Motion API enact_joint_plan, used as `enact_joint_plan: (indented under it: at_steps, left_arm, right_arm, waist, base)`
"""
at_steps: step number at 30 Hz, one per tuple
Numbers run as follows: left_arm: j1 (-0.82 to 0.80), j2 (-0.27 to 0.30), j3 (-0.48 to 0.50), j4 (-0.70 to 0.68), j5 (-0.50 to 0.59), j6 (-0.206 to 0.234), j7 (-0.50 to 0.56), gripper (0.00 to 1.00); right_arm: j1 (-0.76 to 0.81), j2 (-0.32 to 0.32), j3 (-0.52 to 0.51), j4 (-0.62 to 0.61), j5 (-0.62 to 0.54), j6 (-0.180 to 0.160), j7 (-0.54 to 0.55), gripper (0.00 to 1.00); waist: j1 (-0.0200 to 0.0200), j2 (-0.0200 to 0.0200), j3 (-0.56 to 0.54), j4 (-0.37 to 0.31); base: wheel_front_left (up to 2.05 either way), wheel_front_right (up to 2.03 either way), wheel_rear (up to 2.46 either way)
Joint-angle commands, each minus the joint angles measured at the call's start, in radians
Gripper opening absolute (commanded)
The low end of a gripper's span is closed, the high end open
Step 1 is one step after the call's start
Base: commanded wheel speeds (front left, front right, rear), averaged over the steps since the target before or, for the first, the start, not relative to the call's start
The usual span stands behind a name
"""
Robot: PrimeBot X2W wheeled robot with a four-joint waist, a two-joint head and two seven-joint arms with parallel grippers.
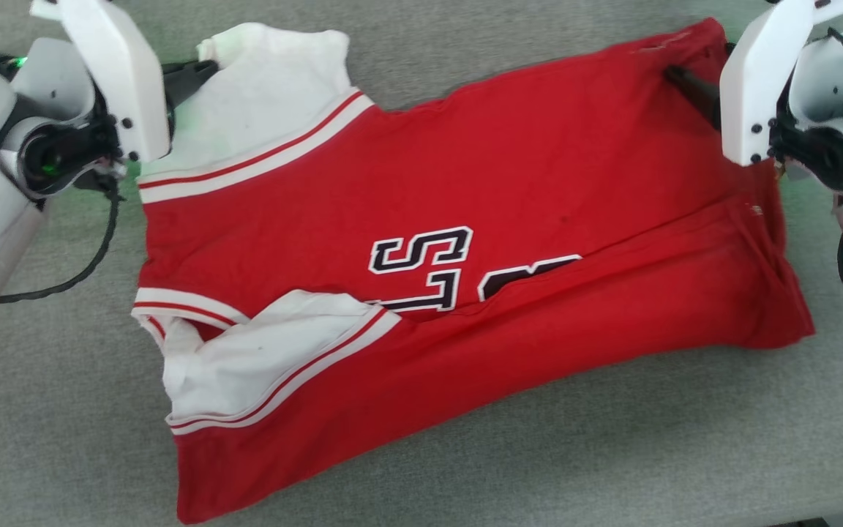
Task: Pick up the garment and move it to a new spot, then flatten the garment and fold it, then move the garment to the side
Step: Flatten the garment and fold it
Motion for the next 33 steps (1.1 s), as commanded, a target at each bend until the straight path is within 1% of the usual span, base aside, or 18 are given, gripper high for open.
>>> enact_joint_plan:
  at_steps: [1,4,5,6,7,8,11,14,17,20,24,28,30,33]
  left_arm:
    - [0.004,-0.005,-0.015,0.004,0.000,0.003,0.001,0.00]
    - [-0.003,-0.011,-0.026,0.001,-0.005,0.003,-0.006,0.00]
    - [-0.005,-0.013,-0.030,-0.001,-0.005,0.003,-0.010,0.00]
    - [-0.008,-0.013,-0.031,-0.003,-0.006,0.003,-0.015,0.00]
    - [-0.008,-0.013,-0.031,-0.003,-0.006,0.003,-0.015,0.00]
    - [-0.010,-0.013,-0.031,-0.004,-0.011,0.003,-0.023,0.00]
    - [-0.004,-0.016,-0.030,-0.017,-0.032,0.003,-0.044,0.00]
    - [0.013,-0.016,-0.026,-0.046,-0.052,0.003,-0.073,0.00]
    - [0.032,-0.003,-0.017,-0.106,-0.081,0.003,-0.110,0.00]
    - [0.063,0.023,-0.013,-0.204,-0.102,0.003,-0.159,0.00]
    - [0.120,0.085,-0.030,-0.361,-0.095,0.003,-0.226,0.00]
    - [0.207,0.172,-0.061,-0.516,-0.076,0.003,-0.309,0.00]
    - [0.263,0.218,-0.068,-0.581,-0.068,0.003,-0.369,0.00]
    - [0.362,0.285,-0.082,-0.672,-0.076,0.003,-0.461,0.00]
  right_arm:
    - [-0.017,0.005,0.007,0.032,0.010,-0.001,0.009,1.00]
    - [-0.039,0.016,0.030,0.090,0.017,-0.001,0.018,1.00]
    - [-0.044,0.017,0.044,0.104,0.018,-0.001,0.024,0.71]
    - [-0.047,0.017,0.055,0.111,0.023,-0.001,0.019,0.28]
    - [-0.047,0.017,0.055,0.111,0.023,-0.001,0.019,0.28]
    - [-0.052,0.017,0.056,0.119,0.030,-0.001,0.006,0.00]
    - [-0.063,0.009,0.072,0.124,0.044,-0.001,-0.039,0.00]
    - [-0.049,-0.005,0.094,0.103,0.063,-0.001,-0.091,0.00]
    - [-0.021,-0.031,0.118,0.057,0.095,-0.001,-0.127,0.00]
    - [0.022,-0.075,0.138,-0.006,0.120,-0.001,-0.154,0.00]
    - [0.114,-0.148,0.135,-0.113,0.155,-0.001,-0.172,0.00]
    - [0.253,-0.229,0.098,-0.229,0.175,-0.001,-0.177,0.00]
    - [0.333,-0.264,0.061,-0.284,0.182,-0.001,-0.177,0.00]
    - [0.462,-0.295,-0.009,-0.365,0.186,-0.001,-0.172,0.00]
  waist:
    - [0.0000,0.0000,0.007,0.010]
    - [0.0000,0.0000,0.008,0.011]
    - [0.0000,0.0000,0.007,0.012]
    - [0.0000,0.0000,0.005,0.012]
    - [0.0000,0.0000,0.005,0.012]
    - [0.0000,0.0000,0.003,0.012]
    - [0.0000,0.0000,-0.015,0.015]
    - [0.0000,0.0000,-0.050,0.025]
    - [0.0000,0.0000,-0.090,0.037]
    - [0.0000,0.0000,-0.130,0.052]
    - [0.0000,0.0000,-0.177,0.080]
    - [0.0000,0.0000,-0.213,0.105]
    - [0.0000,0.0000,-0.224,0.114]
    - [0.0000,0.0000,-0.234,0.125]
  base:
    - [0.00,0.00,0.00]
    - [0.00,0.00,0.00]
    - [0.00,0.00,0.00]
    - [0.00,0.00,0.00]
    - [0.00,0.00,0.00]
    - [0.00,0.00,0.00]
    - [0.00,0.00,0.00]
    - [0.00,0.00,0.00]
    - [0.00,0.00,0.00]
    - [0.00,0.00,0.00]
    - [0.00,0.00,0.00]
    - [0.00,0.00,0.00]
    - [0.00,0.00,0.00]
    - [0.00,0.00,0.00]
